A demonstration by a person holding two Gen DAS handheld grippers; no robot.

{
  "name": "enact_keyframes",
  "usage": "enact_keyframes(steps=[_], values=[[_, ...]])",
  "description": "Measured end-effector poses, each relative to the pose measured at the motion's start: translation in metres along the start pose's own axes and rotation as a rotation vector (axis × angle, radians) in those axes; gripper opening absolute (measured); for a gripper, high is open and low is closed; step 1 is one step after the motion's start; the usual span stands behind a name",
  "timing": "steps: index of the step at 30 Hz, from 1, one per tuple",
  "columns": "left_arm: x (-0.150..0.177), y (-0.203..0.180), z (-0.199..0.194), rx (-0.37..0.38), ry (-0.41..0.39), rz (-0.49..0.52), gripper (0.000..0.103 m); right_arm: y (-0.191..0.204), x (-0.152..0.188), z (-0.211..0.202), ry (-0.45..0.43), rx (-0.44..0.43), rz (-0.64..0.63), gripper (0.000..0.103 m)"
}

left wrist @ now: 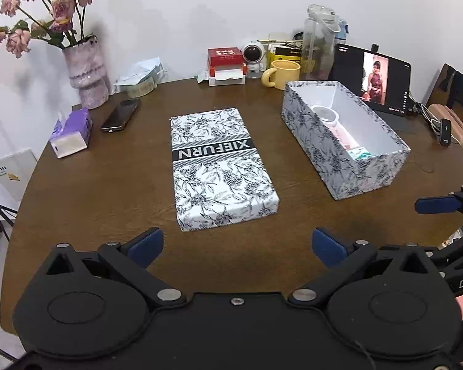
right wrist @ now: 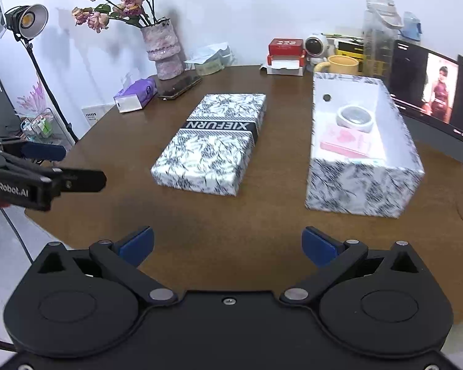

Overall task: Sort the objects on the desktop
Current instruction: 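Move the left tool to the XIEFURN box while the right tool approaches its other side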

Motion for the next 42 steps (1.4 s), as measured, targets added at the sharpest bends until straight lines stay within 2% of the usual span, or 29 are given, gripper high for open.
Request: enact_keyframes(steps=[12, 21, 24, 32, 42], values=[[-0.029, 0.068, 0.067, 0.004, 0.059, -0.094, 0.103, 0.007, -0.051, 0.082, -0.001, 0.003, -0.064, 0.103], [-0.053, 0.110, 0.122, 0.004, 0.115, -0.099, 0.103, -0.018, -0.084, 0.159, 0.078, 0.014, -0.031, 0.103], [-0.059, 0.118, 0.143, -0.004, 0.145, -0.090, 0.103, -0.023, -0.091, 0.182, 0.106, 0.004, -0.024, 0.103], [-0.066, 0.132, 0.197, 0.038, 0.216, -0.092, 0.103, -0.035, -0.100, 0.235, 0.181, -0.026, 0.016, 0.103], [-0.073, 0.140, 0.237, 0.068, 0.232, -0.158, 0.103, -0.045, -0.105, 0.274, 0.202, -0.045, 0.044, 0.103]])
Point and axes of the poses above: each gripper's, at about its wrist camera, not at the fingertips, and z roughly the way its jaws point, y to its left, x to its underside, the point moved 5 cm from there along z, roughly the way its jaws point, and after that the axes turned 9 degrees about x, right-handed, at the moved point
